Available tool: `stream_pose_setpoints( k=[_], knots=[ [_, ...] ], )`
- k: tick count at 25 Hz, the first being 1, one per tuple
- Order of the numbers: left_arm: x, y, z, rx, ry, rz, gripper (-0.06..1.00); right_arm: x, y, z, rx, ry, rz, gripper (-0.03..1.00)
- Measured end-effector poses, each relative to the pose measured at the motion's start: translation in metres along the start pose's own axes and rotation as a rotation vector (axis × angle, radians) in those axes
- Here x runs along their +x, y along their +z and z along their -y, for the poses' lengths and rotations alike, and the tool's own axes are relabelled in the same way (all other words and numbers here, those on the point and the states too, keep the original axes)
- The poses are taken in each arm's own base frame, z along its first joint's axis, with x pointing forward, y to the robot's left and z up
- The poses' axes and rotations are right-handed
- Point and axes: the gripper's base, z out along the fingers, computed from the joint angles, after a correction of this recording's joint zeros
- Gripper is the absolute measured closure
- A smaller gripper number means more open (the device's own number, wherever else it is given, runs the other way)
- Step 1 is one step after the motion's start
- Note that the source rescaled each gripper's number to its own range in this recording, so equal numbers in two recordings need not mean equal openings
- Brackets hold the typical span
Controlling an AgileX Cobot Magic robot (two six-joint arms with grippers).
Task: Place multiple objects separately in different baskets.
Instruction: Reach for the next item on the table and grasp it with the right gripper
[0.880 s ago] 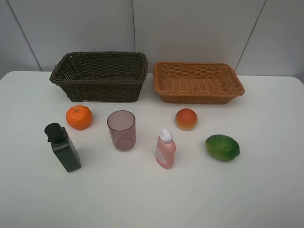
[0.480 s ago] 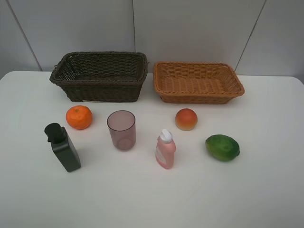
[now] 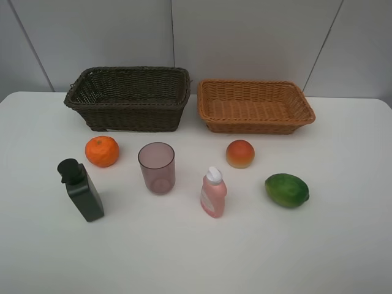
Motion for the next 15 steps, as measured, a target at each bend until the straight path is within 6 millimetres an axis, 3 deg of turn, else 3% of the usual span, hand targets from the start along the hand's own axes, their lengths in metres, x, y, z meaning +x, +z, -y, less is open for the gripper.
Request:
stream_pose_setpoints(
  k=[15],
  knots=[
    [0.0000,0.0000,0.0000,0.000,0.000,0.000,0.10,0.0000,0.0000,0.0000,0.000,0.000,0.000,0.02]
  ],
)
